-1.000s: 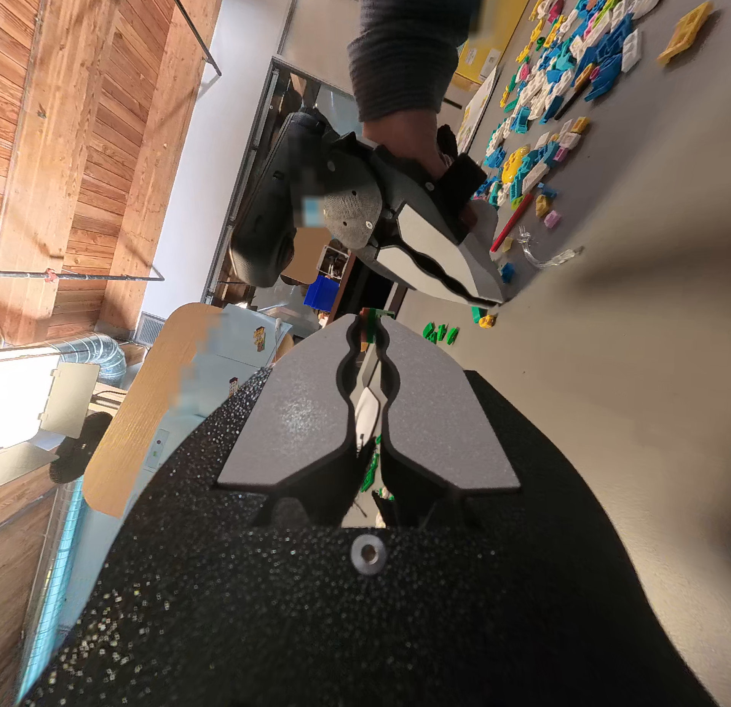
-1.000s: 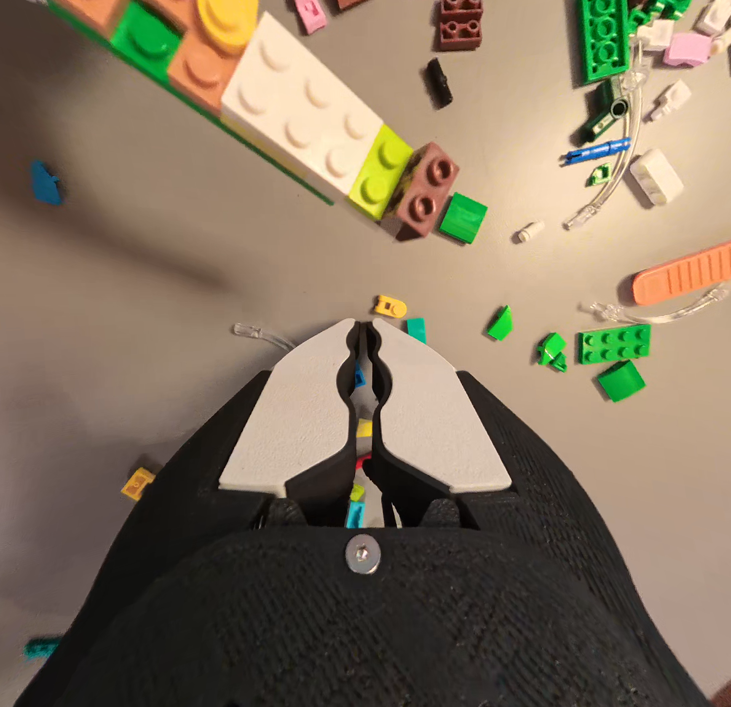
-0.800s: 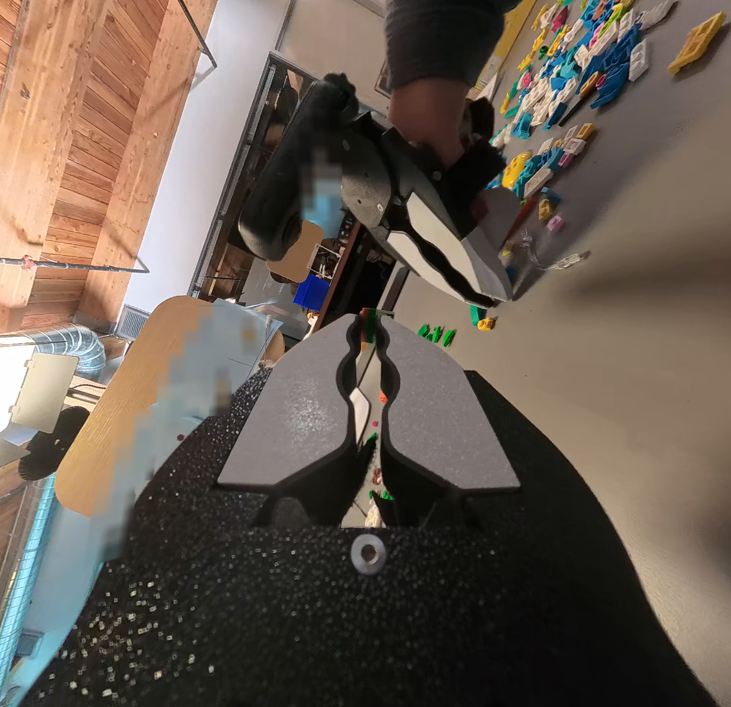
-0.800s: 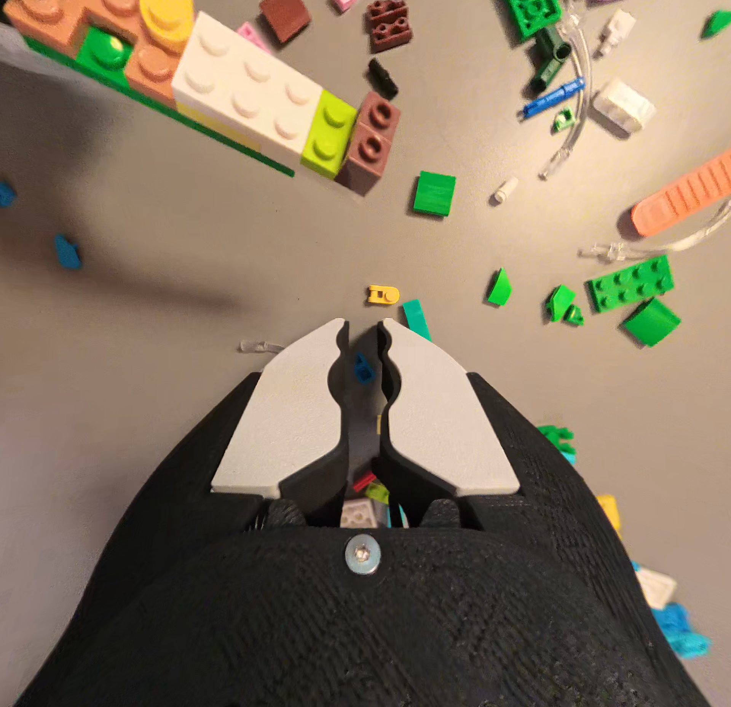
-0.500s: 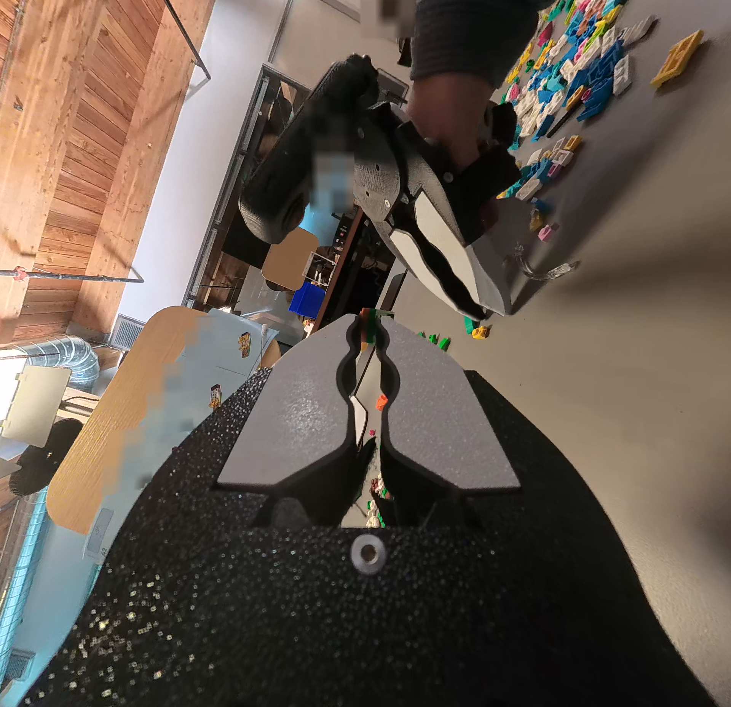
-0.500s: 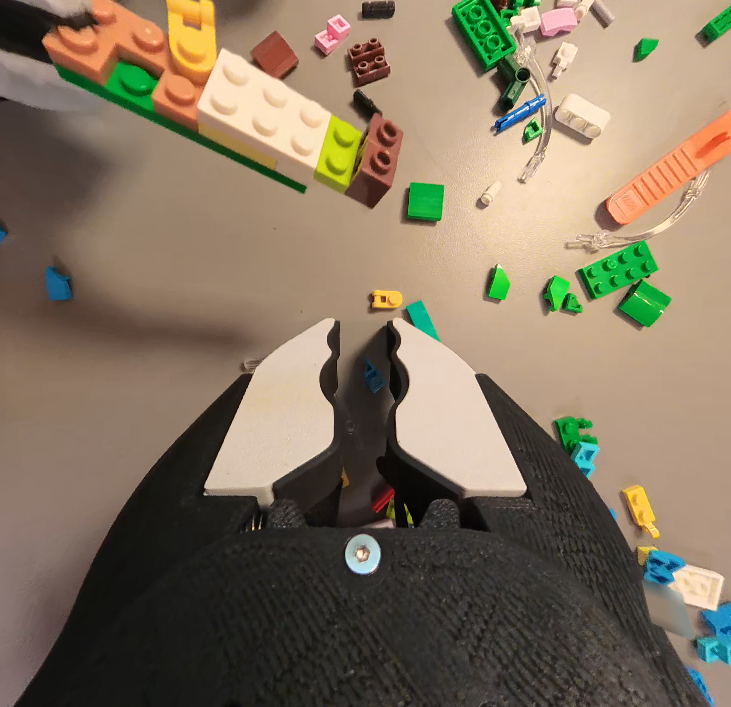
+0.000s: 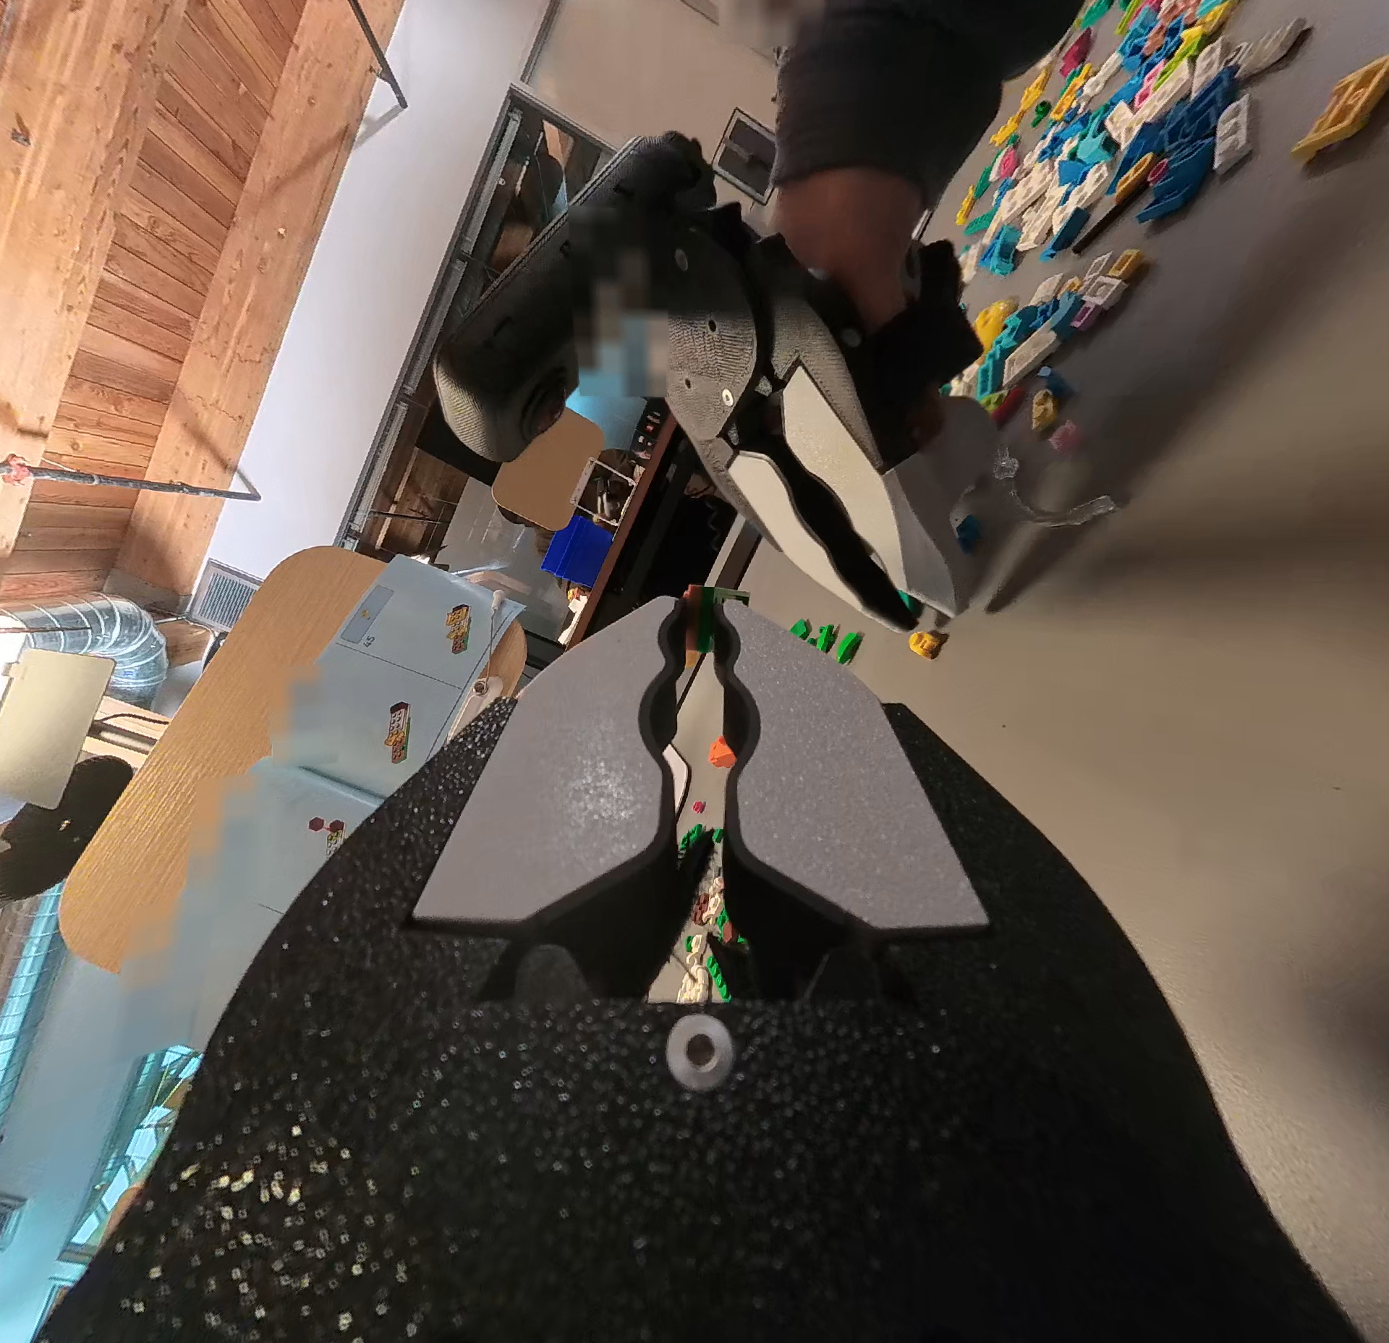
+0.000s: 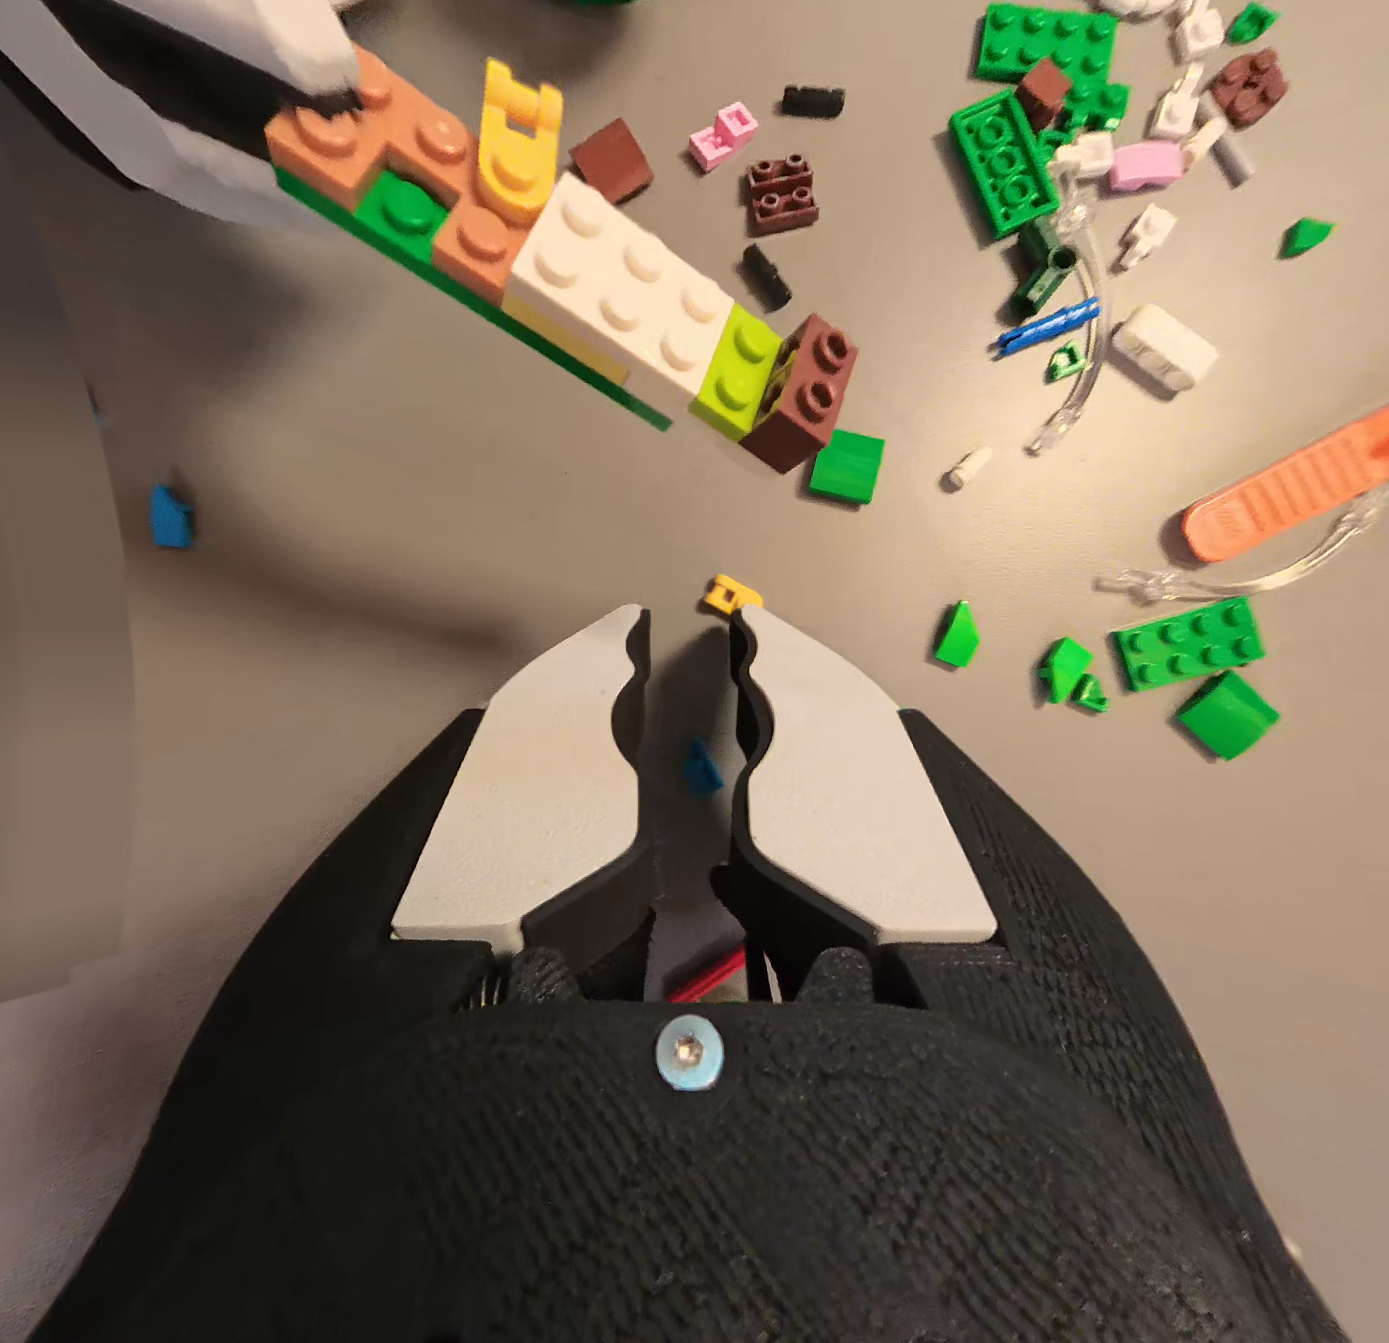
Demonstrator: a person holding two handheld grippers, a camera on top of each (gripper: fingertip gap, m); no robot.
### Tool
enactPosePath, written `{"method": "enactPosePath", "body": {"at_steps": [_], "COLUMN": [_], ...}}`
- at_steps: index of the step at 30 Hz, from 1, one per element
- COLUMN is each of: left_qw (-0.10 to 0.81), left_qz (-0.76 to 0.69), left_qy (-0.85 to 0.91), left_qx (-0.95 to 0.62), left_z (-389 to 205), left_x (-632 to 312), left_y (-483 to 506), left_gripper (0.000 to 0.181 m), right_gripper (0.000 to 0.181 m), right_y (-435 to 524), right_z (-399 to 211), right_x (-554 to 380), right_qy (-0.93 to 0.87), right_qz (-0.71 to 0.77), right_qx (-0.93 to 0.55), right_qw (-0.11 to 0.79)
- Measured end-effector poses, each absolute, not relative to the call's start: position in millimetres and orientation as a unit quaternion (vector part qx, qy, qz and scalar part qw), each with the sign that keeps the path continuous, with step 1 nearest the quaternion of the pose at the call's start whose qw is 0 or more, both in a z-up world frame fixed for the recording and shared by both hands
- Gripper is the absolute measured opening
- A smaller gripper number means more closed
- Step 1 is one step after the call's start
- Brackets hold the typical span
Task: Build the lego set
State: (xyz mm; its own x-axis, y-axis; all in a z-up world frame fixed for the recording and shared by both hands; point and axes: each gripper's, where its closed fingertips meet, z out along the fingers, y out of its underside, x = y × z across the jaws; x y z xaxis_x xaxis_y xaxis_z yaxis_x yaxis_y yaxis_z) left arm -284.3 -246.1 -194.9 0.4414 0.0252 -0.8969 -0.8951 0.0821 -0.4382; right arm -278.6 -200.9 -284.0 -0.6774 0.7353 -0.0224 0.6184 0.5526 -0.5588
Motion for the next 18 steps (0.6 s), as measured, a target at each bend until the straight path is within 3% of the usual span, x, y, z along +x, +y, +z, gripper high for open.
{"method": "enactPosePath", "body": {"at_steps": [12, 18], "left_qw": [0.626, 0.624], "left_qz": [0.363, 0.361], "left_qy": [0.386, 0.387], "left_qx": [-0.572, -0.575], "left_z": [-196.7, -198.4], "left_x": [-283.9, -284.5], "left_y": [-245.4, -244.9], "left_gripper": [0.006, 0.006], "right_gripper": [0.029, 0.012], "right_y": [-199.6, -201.8], "right_z": [-288.2, -289.5], "right_x": [-287.1, -286.0], "right_qy": [-0.912, -0.923], "right_qz": [0.250, 0.242], "right_qx": [-0.309, -0.289], "right_qw": [0.104, 0.077]}}
